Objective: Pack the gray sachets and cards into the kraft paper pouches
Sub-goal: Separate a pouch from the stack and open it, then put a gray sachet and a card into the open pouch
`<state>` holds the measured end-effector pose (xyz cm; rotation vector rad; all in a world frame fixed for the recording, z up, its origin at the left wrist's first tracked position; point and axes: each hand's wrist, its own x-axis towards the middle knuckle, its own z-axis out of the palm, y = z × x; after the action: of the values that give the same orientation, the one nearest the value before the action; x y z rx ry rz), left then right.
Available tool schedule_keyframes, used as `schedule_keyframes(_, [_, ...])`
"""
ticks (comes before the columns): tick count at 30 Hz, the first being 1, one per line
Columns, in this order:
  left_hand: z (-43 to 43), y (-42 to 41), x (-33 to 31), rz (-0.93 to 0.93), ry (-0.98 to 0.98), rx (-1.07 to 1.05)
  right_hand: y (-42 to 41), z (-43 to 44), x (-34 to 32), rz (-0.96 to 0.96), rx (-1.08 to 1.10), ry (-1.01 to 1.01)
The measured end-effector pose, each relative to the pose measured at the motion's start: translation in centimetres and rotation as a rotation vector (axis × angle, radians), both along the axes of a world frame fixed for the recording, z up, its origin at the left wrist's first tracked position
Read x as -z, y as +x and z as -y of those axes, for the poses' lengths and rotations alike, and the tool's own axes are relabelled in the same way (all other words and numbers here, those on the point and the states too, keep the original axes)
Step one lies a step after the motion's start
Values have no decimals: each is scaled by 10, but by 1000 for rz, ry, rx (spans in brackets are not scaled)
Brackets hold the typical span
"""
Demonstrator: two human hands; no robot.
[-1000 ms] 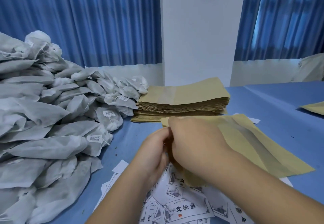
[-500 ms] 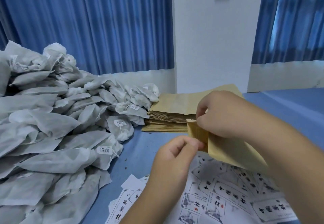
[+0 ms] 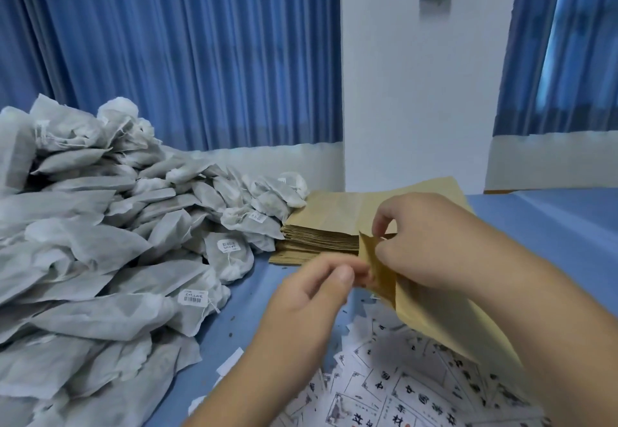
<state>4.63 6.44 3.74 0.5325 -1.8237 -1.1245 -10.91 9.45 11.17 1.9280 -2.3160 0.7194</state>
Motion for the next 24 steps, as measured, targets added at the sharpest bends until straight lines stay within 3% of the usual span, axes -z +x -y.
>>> schedule_keyframes(2, [16,-4,-11,-7,4,-12,-1,0,-1,4,4,4])
schedule_keyframes(5, [59,-7,-24,196,-126,-233,-2,-1,-2,24,10,19])
schedule_keyframes(9, [134,3,-38,777,-653,-571,-4,0,-1,47,1,17])
schedule_keyframes(11, [169,8,-43,1122,-916,-661,-6,0,-1,70,-5,18])
schedule_keyframes(13, [197,9,-45,1320,-1056,-689,-8,0,-1,94,-10,19])
schedule_keyframes(16, [225,-1,-45,1419,-1040,-669,-11,1,-1,113,-25,16])
schedule_keyframes(20, [246,-19,-46,1552,-872,-609,-13,2,-1,128,-29,28])
schedule_keyframes(24, [261,-25,-49,1494,-842,-648,-15,4,0,125,-16,25])
